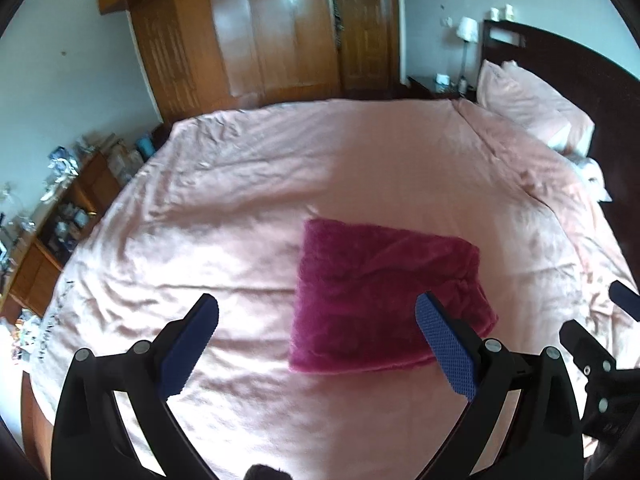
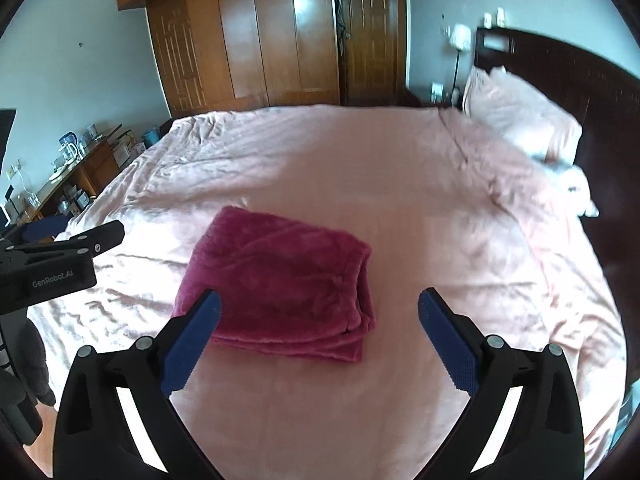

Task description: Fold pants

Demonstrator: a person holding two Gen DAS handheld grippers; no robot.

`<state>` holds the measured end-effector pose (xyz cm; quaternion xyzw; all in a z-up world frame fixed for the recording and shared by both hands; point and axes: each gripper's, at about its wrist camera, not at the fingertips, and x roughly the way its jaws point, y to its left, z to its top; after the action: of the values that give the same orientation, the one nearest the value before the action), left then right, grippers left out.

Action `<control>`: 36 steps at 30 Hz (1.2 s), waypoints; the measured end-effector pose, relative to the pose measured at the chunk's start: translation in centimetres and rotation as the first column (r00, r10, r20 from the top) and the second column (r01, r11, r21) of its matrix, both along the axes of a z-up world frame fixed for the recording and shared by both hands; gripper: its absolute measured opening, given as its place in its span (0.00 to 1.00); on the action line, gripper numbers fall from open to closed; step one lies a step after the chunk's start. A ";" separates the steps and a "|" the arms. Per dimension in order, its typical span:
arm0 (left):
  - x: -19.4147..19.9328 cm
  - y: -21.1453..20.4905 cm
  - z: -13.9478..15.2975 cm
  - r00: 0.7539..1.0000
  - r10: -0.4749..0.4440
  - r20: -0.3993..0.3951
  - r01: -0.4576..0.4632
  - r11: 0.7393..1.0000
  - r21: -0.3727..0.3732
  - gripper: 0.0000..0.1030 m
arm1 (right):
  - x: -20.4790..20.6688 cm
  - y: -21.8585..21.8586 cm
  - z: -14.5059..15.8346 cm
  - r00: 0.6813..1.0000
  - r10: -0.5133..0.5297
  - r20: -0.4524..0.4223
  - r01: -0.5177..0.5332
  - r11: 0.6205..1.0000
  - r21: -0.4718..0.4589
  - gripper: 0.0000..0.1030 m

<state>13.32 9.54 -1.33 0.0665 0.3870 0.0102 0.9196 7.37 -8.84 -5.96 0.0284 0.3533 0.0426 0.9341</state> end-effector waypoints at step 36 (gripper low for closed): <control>1.6 1.4 -1.9 0.988 -0.130 -0.084 0.131 0.991 0.008 0.95 | 1.9 4.4 -1.0 0.998 -0.020 -0.065 0.017 0.999 -0.043 0.97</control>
<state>14.90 10.97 -3.20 0.0984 0.4196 -0.0503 0.9009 9.32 -4.41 -6.97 0.0135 0.3843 0.0255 0.9228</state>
